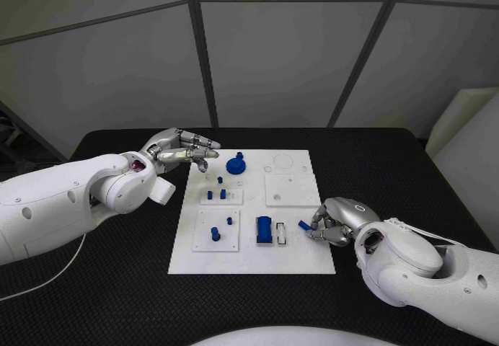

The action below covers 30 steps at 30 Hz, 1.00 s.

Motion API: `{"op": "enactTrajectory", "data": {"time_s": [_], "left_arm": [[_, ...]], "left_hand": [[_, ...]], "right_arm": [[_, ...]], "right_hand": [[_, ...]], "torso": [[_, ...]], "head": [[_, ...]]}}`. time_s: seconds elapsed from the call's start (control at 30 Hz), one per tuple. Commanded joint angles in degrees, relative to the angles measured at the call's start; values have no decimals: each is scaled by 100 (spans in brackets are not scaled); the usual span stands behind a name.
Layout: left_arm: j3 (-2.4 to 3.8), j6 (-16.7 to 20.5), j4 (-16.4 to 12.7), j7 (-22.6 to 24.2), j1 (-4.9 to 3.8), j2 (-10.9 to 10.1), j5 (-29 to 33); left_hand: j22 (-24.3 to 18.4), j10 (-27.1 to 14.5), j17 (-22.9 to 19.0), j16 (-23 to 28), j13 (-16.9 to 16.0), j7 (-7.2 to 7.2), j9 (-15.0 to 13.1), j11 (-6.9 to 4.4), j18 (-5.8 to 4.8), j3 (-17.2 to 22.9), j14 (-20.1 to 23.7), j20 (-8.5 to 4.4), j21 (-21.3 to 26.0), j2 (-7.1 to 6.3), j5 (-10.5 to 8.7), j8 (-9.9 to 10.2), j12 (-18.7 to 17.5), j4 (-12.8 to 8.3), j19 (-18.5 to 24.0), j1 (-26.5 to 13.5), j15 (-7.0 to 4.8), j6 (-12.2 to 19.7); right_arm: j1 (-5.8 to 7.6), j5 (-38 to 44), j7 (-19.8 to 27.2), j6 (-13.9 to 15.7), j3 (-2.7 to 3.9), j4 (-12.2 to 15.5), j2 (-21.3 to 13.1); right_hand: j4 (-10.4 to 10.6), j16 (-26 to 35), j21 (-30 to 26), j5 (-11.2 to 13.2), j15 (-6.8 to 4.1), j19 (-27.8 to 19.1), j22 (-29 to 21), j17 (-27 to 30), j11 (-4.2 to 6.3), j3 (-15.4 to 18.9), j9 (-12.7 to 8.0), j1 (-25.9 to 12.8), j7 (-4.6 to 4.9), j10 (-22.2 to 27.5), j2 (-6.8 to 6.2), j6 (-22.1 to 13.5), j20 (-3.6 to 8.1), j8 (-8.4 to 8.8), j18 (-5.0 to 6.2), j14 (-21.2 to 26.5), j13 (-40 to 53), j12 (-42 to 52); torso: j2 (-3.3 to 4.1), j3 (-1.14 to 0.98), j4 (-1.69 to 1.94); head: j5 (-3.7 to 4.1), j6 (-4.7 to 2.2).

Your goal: Assemble the parts on the task board

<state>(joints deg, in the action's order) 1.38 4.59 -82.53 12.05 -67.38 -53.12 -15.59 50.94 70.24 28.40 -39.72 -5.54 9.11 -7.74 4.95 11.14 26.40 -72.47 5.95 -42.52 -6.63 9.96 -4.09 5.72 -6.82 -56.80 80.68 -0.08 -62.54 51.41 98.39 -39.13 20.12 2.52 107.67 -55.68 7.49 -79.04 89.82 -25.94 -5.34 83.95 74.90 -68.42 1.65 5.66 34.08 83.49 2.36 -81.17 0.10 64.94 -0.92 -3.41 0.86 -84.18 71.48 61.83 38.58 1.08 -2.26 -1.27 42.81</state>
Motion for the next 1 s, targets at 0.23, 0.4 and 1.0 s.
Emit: {"op": "enactTrajectory", "data": {"time_s": [0.23,0.4,1.0], "left_arm": [[4,-48,-14,2,-5,-7,21],[3,-60,-6,-4,-2,-3,21],[3,-62,-13,-17,-1,-2,21]], "left_hand": [[16,-36,-6,27,-8,4,5,9,-61,10,-23,-3,25,42,50,24,-4,-51,25,11,6,17],[17,-36,-6,29,-8,5,5,9,-61,11,-23,-3,24,43,52,24,-4,-54,25,13,6,17],[18,-36,-6,30,-8,5,5,9,-61,11,-23,-3,23,43,54,24,-4,-55,25,14,6,17]], "right_arm": [[-39,-696,-240,276,-42,160,-33],[-38,-917,-227,691,-40,338,-61],[-30,-1886,-184,784,-35,398,128]], "right_hand": [[-57,23,18,-373,-39,605,1510,-12,37,-5,-19,173,-7,-8,227,47,23,-34,-86,-189,-1,-46],[-43,5,18,-440,-42,605,1510,-48,43,2,-24,109,-16,-28,210,67,24,-41,-86,-197,16,-21],[95,-1,18,-422,-56,605,1510,-64,61,59,-52,-157,-40,-64,174,123,35,-37,-86,-202,30,-7]], "torso": [[-12,-9,-5],[-9,1,-10],[11,-1,5]], "head": [[-27,-9],[-12,-22],[-19,-15]]}}
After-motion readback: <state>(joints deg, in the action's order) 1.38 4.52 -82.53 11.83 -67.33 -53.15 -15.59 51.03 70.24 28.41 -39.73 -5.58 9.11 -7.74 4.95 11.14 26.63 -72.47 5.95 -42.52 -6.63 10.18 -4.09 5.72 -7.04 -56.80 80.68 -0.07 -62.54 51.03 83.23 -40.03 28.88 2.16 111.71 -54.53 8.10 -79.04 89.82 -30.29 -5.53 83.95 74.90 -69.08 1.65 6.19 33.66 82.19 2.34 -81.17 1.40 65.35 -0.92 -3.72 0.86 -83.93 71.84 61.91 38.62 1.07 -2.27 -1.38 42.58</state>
